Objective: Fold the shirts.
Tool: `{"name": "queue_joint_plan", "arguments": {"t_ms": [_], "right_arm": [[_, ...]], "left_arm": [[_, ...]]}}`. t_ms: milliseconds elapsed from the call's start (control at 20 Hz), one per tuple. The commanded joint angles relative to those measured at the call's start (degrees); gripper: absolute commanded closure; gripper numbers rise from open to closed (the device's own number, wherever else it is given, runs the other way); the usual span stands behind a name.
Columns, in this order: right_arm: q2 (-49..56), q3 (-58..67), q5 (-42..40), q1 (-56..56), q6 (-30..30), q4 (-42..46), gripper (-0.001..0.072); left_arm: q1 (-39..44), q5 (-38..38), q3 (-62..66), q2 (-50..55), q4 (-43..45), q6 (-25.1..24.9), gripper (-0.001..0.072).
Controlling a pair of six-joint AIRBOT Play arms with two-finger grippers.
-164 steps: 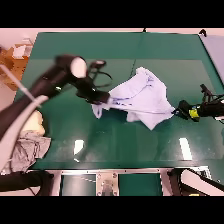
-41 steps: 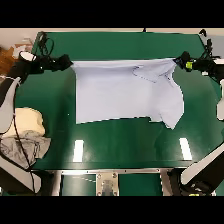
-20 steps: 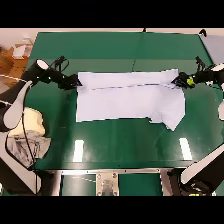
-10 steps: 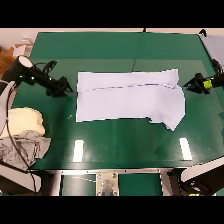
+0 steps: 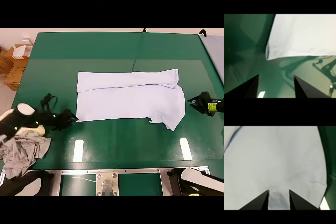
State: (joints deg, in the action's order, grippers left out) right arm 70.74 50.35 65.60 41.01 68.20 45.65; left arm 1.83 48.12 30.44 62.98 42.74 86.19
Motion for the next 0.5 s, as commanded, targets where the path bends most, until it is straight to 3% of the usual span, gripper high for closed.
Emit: {"name": "queue_joint_plan", "arguments": {"t_ms": [0, 150, 400, 450], "right_arm": [[-6.47, -7.61, -4.11, 0.48, -2.47, -3.28, 0.0408], [-6.56, -8.26, -4.09, 0.48, -2.49, -3.72, 0.0409], [-6.54, -8.35, -4.35, 0.50, -2.49, -6.69, 0.0403], [-6.51, -8.35, -4.35, 0.50, -2.49, -6.64, 0.0369]], "left_arm": [[10.14, -20.00, -7.10, -1.73, -10.29, 0.85, 0.0227], [14.25, -30.36, -7.10, 1.16, -13.77, 3.56, 0.0227], [14.91, -30.16, -4.96, 8.52, -19.71, 3.76, 0.0227], [14.91, -29.77, -3.87, 9.57, -19.78, 3.69, 0.0228]]}}
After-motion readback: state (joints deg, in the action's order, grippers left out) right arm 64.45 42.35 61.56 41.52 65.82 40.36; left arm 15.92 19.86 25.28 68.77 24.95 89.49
